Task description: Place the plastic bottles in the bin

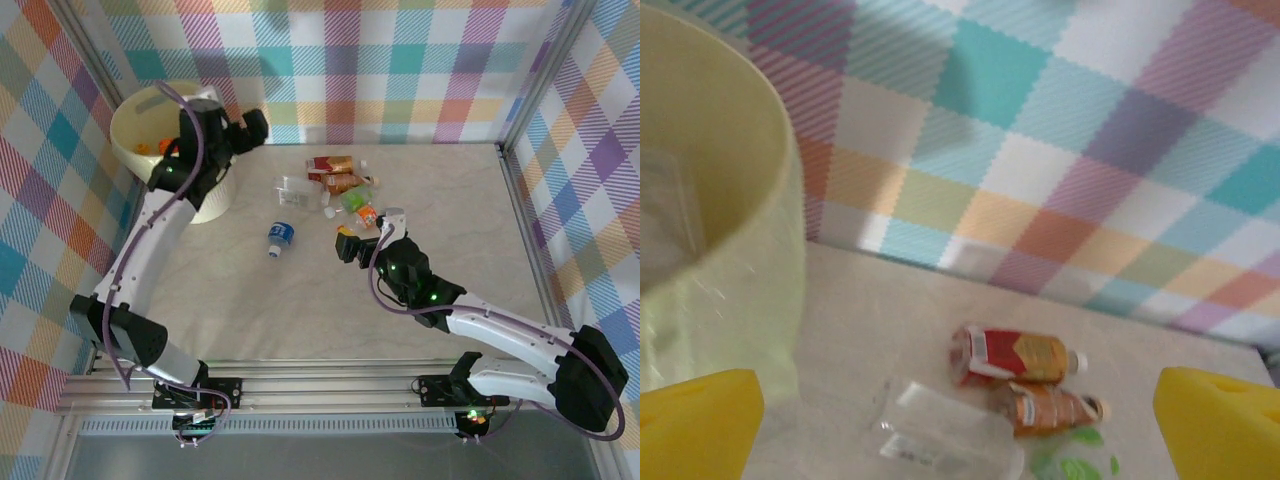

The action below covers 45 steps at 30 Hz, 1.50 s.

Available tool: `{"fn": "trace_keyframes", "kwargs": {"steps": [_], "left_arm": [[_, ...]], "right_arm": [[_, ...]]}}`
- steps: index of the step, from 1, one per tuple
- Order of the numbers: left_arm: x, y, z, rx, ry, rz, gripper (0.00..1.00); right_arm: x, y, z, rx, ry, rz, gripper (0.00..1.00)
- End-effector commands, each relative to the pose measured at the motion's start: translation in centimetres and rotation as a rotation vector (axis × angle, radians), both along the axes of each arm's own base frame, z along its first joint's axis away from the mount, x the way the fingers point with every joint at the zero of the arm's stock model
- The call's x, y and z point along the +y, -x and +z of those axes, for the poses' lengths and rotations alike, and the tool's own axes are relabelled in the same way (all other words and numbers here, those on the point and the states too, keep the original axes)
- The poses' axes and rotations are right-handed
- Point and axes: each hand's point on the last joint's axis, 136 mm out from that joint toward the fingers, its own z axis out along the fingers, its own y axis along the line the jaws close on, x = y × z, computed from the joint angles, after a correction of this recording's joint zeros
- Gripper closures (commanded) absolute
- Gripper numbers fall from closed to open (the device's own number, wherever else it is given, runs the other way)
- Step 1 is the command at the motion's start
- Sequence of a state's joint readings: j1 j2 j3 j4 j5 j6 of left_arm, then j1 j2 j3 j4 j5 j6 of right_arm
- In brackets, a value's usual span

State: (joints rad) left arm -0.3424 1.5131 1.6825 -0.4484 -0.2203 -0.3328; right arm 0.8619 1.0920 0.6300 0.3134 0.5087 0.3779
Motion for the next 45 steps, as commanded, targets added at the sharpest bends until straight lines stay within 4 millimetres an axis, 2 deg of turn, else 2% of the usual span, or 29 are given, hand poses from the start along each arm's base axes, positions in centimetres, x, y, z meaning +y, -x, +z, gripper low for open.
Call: {"fn": "trace_keyframes", "kwargs": {"steps": [1, 6, 12, 16, 21, 27, 30, 39, 45], "left_arm": [[-1.3, 1.4, -0.5, -0.016, -0.069, 0.006, 0.00], [-4.8, 2.9, -4.4, 0.064, -0.137, -0.096, 0.00], [-5.3, 3.2, -11.1, 0.253, -0.252, -0.143, 0.00], [-6.2, 2.1, -15.2, 0.378, -0.305, -0.169, 0.00], [-5.3, 0.0, -19.8, 0.506, -0.356, -0.104, 0.00], [-6.5, -0.4, -25.2, 0.649, -0.341, -0.216, 0.00], [-6.0, -0.6, -27.3, 0.712, -0.327, -0.228, 0.00], [-7.0, -1.0, -32.4, 0.807, -0.322, -0.308, 0.03], [-7.3, -0.6, -34.2, 0.811, -0.327, -0.338, 0.08]], "right_arm": [[0.4, -0.8, 2.0, -0.034, -0.044, -0.010, 0.00], [0.8, -1.0, 1.7, -0.023, -0.041, -0.003, 0.00], [0.9, -1.2, 1.1, 0.001, -0.041, -0.007, 0.00], [1.2, -1.3, 1.1, 0.012, -0.041, 0.007, 0.00], [1.1, -1.2, 1.3, 0.015, -0.041, 0.008, 0.00], [-0.2, -0.8, 0.6, 0.039, -0.026, -0.028, 0.00], [-0.8, -0.7, 0.4, 0.041, -0.038, -0.052, 0.00], [-1.4, -0.8, 0.3, 0.051, -0.045, -0.079, 0.00], [-1.6, -0.7, 0.1, 0.058, -0.039, -0.083, 0.00]]}}
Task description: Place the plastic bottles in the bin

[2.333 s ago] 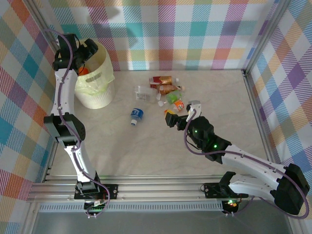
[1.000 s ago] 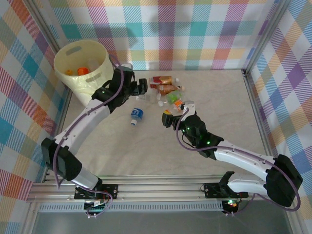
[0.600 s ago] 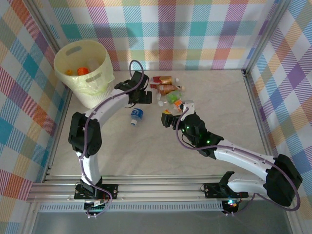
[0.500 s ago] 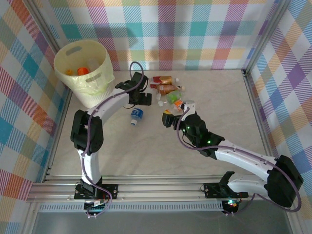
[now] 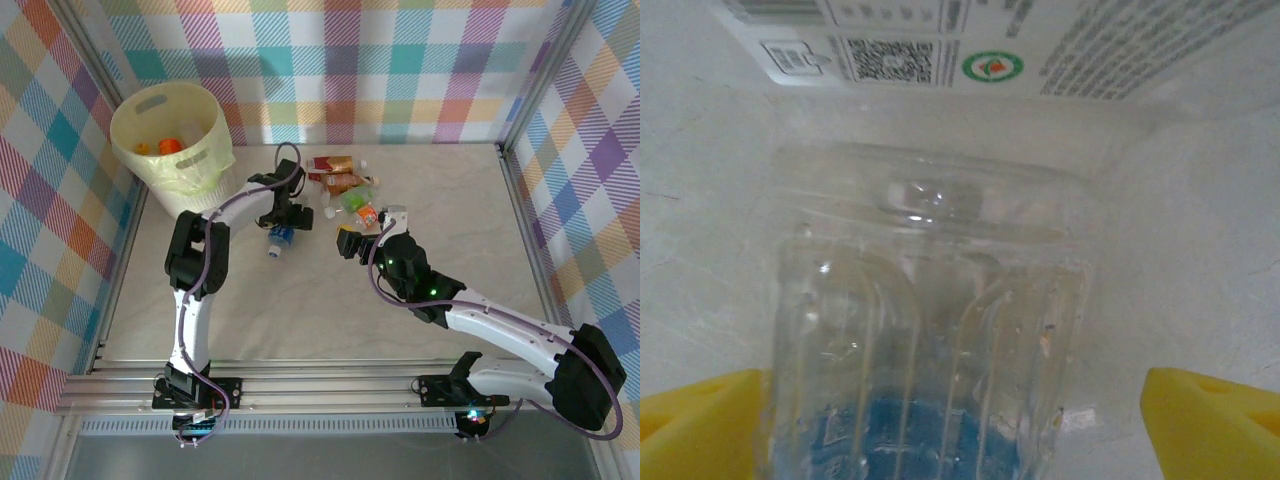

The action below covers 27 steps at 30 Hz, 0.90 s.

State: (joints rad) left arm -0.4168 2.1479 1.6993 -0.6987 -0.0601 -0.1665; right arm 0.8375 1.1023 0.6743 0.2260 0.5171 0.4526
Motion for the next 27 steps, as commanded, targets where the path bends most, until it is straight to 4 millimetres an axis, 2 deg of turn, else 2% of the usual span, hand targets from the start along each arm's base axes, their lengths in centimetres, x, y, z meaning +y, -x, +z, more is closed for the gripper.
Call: {"fn": "trace_keyframes", "kwargs": {"steps": [1, 7, 11, 18, 24, 27], "left_arm": [[-0.2, 0.1, -0.3, -0.009, 0.016, -0.029, 0.08], [0.5, 0.4, -1.5, -0.015, -0.021, -0.031, 0.12], [0.7, 0.4, -2.0, -0.016, -0.042, -0.032, 0.17], [0.6, 0.3, -0.6, -0.074, -0.018, -0.034, 0.30], [0.7, 0.4, 0.0, -0.128, 0.010, -0.011, 0.33], [0.8, 0.6, 0.3, -0.147, 0.025, 0.002, 0.38]], "right_arm": [[-0.9, 0.0, 0.4, -0.006, -0.012, -0.036, 0.00], [-1.1, -0.1, 0.3, -0.001, -0.017, -0.050, 0.00], [-1.2, -0.2, 0.3, 0.001, -0.023, -0.055, 0.00], [-1.2, -0.2, 0.0, 0.005, -0.021, -0.056, 0.00], [-0.9, -0.2, 0.0, 0.004, -0.023, -0.045, 0.00], [-0.8, -0.3, 0.0, 0.006, -0.018, -0.044, 0.00]]}}
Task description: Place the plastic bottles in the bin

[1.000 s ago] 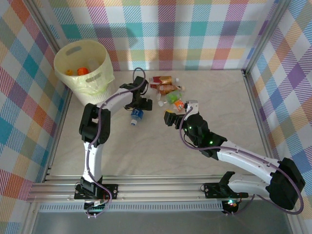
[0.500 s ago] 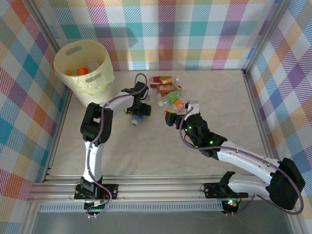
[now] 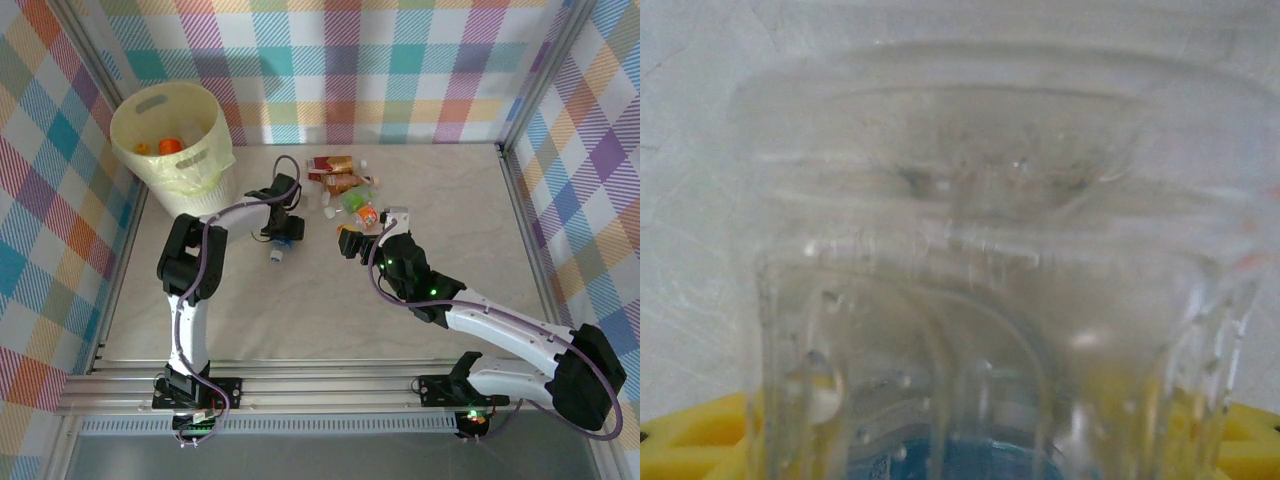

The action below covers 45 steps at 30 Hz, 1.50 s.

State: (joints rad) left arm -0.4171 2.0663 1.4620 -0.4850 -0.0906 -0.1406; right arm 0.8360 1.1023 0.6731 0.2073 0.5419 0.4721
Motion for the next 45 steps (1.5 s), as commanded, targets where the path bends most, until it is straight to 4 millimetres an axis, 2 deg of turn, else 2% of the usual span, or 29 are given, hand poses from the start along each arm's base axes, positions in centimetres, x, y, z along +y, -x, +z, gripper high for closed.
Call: {"fn": "trace_keyframes", "kwargs": {"steps": [1, 5, 11, 17, 18, 20, 26, 33, 45], "left_arm": [[-0.4, -0.6, 2.6, -0.088, 0.048, 0.015, 0.39], [-0.6, -0.1, 4.5, -0.150, 0.099, 0.013, 0.47], [-0.8, 0.7, 8.7, -0.241, 0.177, 0.002, 0.50], [-1.0, 1.7, 14.5, -0.349, 0.263, -0.014, 0.57], [-1.4, 1.3, 16.1, -0.395, 0.294, -0.022, 0.59], [-1.6, 1.5, 17.9, -0.426, 0.324, -0.031, 0.61], [-1.4, 2.3, 23.9, -0.542, 0.396, -0.035, 0.65], [0.6, 2.8, 32.0, -0.710, 0.443, 0.000, 0.65], [6.3, 2.9, 41.2, -0.958, 0.319, 0.145, 0.65]], "right_arm": [[-0.3, -0.2, 0.4, -0.010, -0.021, -0.015, 0.00], [-0.1, -0.3, 0.2, -0.008, -0.020, -0.011, 0.00], [0.3, 0.0, 1.0, -0.026, -0.050, 0.021, 0.00], [0.4, 0.1, 1.4, -0.041, -0.040, 0.033, 0.00], [0.4, 0.1, 1.4, -0.040, -0.040, 0.033, 0.00], [0.5, 0.1, 1.4, -0.038, -0.044, 0.037, 0.00], [1.0, -0.2, 1.6, -0.041, -0.047, 0.047, 0.00], [2.4, -0.3, 1.7, -0.045, -0.028, 0.108, 0.00], [3.8, -0.5, 1.5, -0.024, -0.018, 0.156, 0.00]]}}
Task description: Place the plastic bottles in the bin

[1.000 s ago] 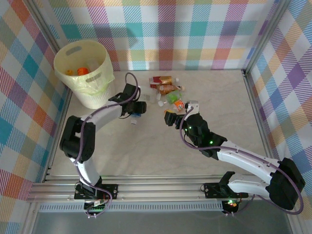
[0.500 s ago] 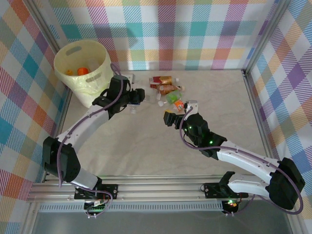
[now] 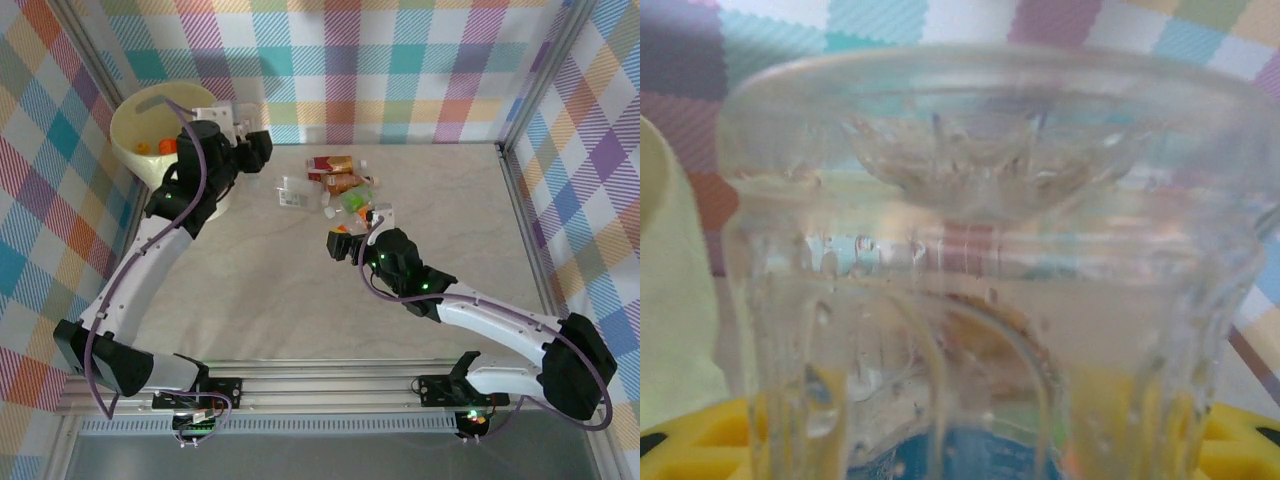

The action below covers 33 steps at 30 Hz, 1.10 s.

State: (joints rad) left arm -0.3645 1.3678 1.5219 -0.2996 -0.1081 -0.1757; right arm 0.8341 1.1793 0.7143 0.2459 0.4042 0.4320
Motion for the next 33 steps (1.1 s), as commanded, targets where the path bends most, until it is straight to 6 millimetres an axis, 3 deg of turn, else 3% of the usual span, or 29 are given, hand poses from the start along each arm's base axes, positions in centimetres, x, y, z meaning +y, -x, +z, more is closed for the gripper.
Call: {"fn": "trace_keyframes", "kwargs": {"steps": [1, 5, 7, 14, 24, 33], "left_arm": [[2.9, 0.2, 3.5, -0.086, -0.020, 0.115, 0.65], [5.1, -0.4, 5.0, -0.114, 0.009, 0.186, 0.65], [6.5, -0.9, 6.7, -0.167, 0.040, 0.239, 0.65], [11.4, -2.9, 8.2, -0.228, 0.105, 0.419, 0.65], [19.4, -8.4, 6.4, -0.210, 0.101, 0.656, 0.64], [24.1, -12.3, 3.5, -0.136, -0.013, 0.717, 0.60]], "right_arm": [[0.5, -0.4, 1.7, -0.033, -0.027, 0.015, 0.00], [0.6, -0.4, 1.7, -0.029, -0.030, 0.014, 0.00], [0.7, -0.5, 1.6, -0.027, -0.030, 0.015, 0.00], [1.2, -0.7, 1.4, -0.014, -0.034, 0.022, 0.00], [1.4, -0.6, 1.5, -0.007, -0.042, 0.036, 0.00], [1.4, -0.3, 1.5, 0.001, -0.022, 0.050, 0.00]]}}
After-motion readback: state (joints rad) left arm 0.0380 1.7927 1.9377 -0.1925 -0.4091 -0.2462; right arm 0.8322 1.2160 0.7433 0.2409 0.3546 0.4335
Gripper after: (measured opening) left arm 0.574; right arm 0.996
